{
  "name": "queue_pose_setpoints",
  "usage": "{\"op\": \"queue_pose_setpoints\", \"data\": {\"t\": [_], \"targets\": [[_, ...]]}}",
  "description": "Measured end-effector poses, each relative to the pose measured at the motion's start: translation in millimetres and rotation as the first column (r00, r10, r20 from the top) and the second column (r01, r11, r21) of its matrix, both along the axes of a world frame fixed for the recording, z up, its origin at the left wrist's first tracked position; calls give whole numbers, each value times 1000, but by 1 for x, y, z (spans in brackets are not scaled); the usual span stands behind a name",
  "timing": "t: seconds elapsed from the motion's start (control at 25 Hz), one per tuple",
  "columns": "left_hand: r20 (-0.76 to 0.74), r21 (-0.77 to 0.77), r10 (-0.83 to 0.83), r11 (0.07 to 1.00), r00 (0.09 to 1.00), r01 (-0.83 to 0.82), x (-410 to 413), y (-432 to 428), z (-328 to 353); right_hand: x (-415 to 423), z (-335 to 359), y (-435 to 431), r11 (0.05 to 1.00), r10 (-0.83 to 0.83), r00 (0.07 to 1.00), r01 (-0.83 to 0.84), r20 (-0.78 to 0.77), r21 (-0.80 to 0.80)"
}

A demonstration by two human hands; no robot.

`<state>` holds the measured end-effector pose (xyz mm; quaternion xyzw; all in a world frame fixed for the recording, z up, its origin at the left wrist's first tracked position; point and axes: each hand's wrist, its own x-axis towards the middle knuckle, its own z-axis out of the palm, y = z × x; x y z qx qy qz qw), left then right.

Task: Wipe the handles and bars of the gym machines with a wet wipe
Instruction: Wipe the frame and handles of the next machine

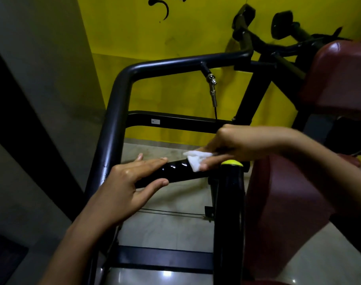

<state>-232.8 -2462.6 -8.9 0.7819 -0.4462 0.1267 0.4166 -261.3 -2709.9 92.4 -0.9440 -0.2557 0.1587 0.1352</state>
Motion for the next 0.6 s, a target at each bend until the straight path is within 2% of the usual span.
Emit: {"op": "queue_pose_setpoints", "data": {"t": [0.08, 0.24, 0.4, 0.6], "targets": [[4, 3, -1, 1000, 1000, 1, 0, 0, -1, 2, 3, 5, 996, -87, 994, 84, -71, -41], [19, 6, 0, 1000, 1000, 0, 1, 0, -3, -6, 32, -15, 997, -74, 947, 63, -313, -44], [19, -18, 2, 1000, 1000, -2, 2, 0, -3, 15, 7, 18, 992, 37, 971, -65, -237, -110], [54, -50, 102, 994, 993, -99, 0, 5, -4, 15, 16, 4, 991, 137, 956, -133, -258, 32]]}}
